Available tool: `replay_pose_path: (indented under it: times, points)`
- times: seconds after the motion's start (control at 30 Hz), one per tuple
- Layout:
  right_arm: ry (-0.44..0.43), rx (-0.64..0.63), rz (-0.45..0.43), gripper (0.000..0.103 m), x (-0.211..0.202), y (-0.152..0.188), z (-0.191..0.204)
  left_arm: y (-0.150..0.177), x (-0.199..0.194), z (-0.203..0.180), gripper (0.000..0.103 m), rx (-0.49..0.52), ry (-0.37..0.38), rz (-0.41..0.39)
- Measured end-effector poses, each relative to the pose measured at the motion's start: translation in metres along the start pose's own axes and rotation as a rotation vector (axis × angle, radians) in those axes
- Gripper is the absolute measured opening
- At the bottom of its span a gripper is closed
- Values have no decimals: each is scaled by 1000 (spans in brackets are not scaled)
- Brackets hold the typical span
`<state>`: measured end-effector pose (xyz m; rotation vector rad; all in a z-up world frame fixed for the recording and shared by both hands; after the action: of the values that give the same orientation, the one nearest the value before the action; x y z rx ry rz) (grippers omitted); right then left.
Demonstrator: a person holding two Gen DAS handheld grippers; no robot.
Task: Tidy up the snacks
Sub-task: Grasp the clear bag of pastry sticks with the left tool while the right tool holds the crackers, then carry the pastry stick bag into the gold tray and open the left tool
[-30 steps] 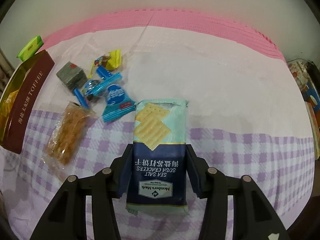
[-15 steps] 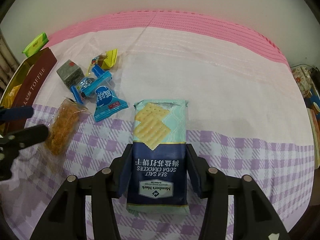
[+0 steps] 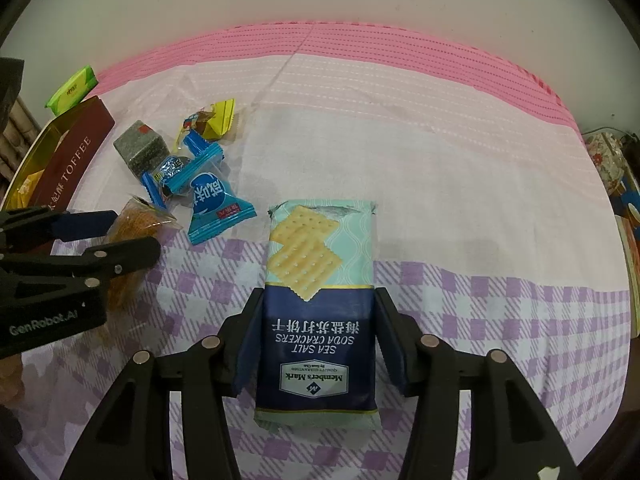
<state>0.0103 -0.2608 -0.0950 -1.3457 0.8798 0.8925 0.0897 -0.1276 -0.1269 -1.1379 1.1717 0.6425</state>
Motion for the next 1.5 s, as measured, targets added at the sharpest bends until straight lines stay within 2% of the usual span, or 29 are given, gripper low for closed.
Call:
replay_pose_path:
  times: [0.17, 0.77, 1.1, 1.4, 1.5]
  points:
    - [0, 1, 1, 51, 0, 0, 1, 2, 0, 0, 40, 5, -4, -11]
    - [5, 2, 0, 51, 1, -1, 1, 28, -25, 22, 39, -15, 5, -5]
    - [7, 2, 0, 51, 1, -2, 0, 19, -63, 46, 38, -38, -10, -64]
    - [10, -1, 2, 51, 1, -2, 0, 15, -91, 98, 38, -101, -78, -103]
    - [10, 0, 3, 51, 1, -2, 0, 18, -97, 124, 39, -174, -27, -94]
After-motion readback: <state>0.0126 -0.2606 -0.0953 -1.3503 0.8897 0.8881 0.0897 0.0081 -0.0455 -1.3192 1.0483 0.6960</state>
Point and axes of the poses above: each gripper's, at about its wrist camera, not at the fingertips, and x roughly the way its jaws point, z to its left, y to its underside, the point moved 5 cm from there along x, roughly the way its jaws point, and after that the axes turned 3 degrees about -y, right-handed, at the moved point
